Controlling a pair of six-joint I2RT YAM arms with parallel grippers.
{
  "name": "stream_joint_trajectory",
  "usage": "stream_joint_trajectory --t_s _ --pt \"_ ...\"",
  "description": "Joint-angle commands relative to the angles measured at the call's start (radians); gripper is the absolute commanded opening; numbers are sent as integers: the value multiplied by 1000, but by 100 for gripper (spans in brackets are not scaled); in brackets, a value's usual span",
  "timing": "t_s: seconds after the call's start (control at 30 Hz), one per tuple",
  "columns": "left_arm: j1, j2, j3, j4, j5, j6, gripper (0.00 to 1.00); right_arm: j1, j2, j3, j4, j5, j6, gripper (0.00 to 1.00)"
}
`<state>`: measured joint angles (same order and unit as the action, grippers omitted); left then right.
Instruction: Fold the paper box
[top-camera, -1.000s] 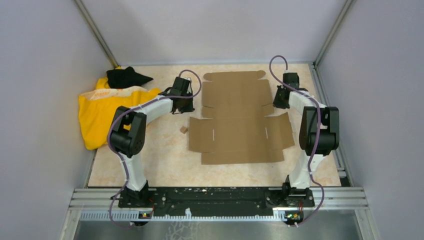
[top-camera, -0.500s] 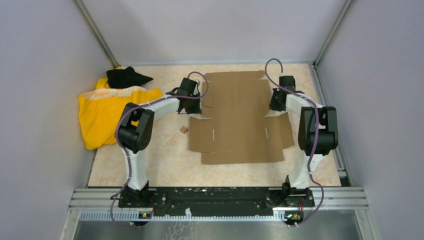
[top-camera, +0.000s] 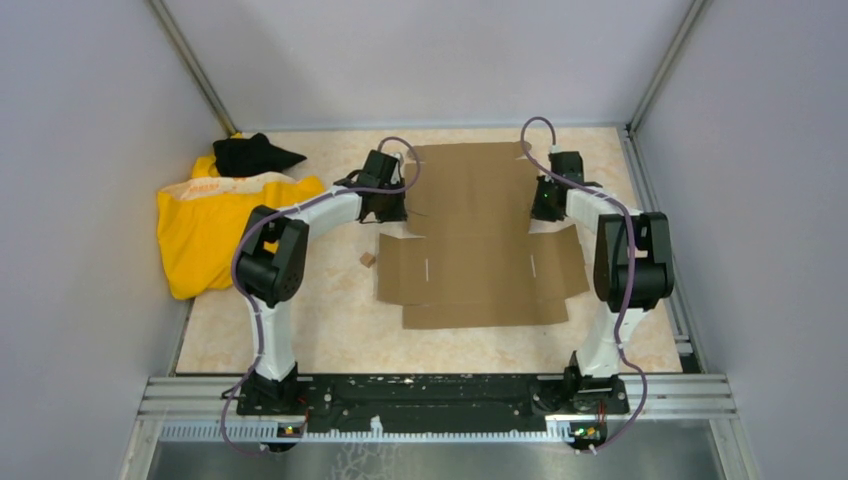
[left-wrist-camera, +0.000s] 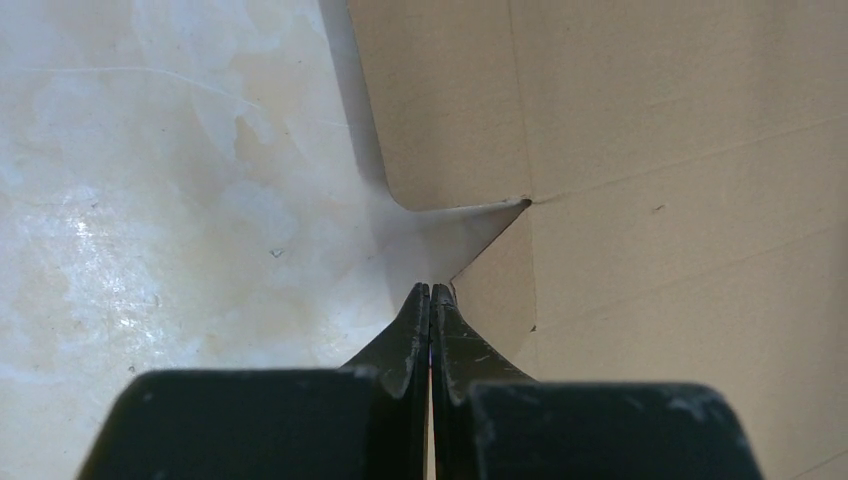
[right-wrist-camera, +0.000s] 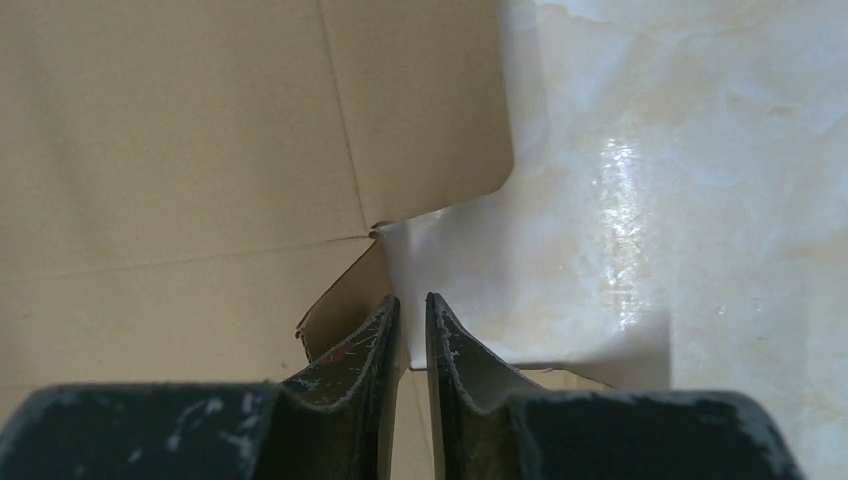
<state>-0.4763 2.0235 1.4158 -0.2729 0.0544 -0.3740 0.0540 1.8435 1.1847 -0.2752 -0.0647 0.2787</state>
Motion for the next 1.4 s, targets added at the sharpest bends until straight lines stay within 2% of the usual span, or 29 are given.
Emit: stream_joint_trajectory --t_s 0.0,0.13,0.3,0.63,0.7,0.8,0.93,1.03,1.13,1.37 --pt "-22 4 53 3 21 -20 0 32 -51 22 41 -27 -25 16" --pt "-42 14 80 -1 30 -34 0 51 -56 24 42 -30 -31 18" --pt "-71 40 118 -11 26 -46 9 65 -57 24 41 -36 -35 20" --pt "-103 90 141 -13 24 -54 10 106 -50 48 41 -45 -53 24" --pt "-105 94 140 -14 24 -54 16 118 -44 59 31 -42 -57 24" --pt "-108 96 140 -18 15 -52 29 133 -32 70 25 -36 -61 25" --pt "-112 98 140 -18 11 -52 35 155 -14 83 15 -19 -69 26" --pt "-117 103 140 -20 5 -49 40 180 0 95 -3 21 -80 32" --pt "-122 113 140 -23 0 -49 40 201 20 109 -30 60 -93 35" --pt "-133 136 138 -27 -19 -50 39 213 48 67 -15 88 -89 35"
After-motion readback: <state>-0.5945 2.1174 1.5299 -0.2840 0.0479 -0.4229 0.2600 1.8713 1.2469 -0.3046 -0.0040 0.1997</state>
